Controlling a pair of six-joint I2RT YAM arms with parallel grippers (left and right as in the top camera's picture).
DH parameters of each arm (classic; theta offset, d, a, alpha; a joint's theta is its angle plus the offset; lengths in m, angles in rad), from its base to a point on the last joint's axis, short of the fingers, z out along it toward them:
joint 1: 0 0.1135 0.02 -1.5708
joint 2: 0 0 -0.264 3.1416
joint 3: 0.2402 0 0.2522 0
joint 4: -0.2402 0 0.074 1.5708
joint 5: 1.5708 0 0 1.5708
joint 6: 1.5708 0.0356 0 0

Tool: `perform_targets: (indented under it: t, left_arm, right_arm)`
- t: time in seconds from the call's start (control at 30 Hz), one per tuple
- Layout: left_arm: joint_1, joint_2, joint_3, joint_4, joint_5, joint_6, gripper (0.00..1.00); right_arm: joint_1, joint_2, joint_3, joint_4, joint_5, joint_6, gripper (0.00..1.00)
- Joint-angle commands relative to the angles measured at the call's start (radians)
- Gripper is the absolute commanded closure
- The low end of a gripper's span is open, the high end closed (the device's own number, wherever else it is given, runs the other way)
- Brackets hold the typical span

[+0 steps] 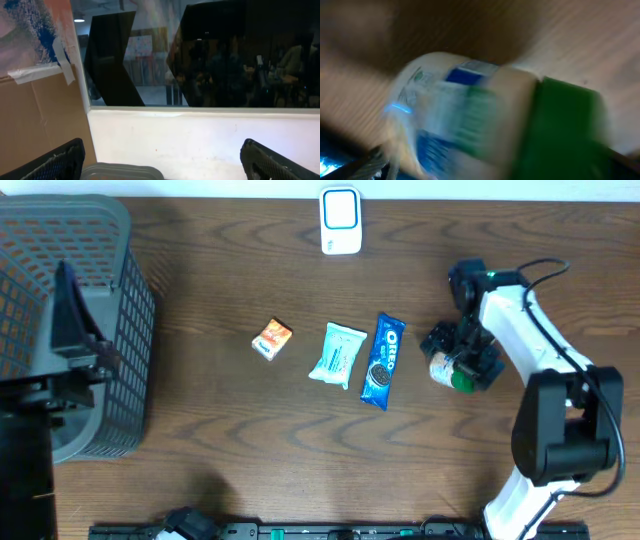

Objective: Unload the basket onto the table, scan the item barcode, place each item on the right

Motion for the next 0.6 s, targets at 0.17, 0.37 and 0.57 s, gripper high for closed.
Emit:
perform_targets:
  t: [0.17, 0.37, 0.57]
  left_arm:
    - [0.005, -0.004, -0.004, 0.007, -0.016, 0.017, 0.02]
    - [0.005, -0.004, -0.004, 0.007, -0.016, 0.017, 0.02]
    - [0.005, -0.004, -0.004, 0.006, -0.016, 0.017, 0.02]
  right_arm:
    - [0.005, 0.018, -0.076, 0.08, 0.035, 0.019, 0.04]
    - [0.004, 0.018, -0.098, 0.121, 0.095, 0.019, 0.05]
    - [0.002, 0.016, -0.1, 0.128, 0.109, 0.014, 0.1]
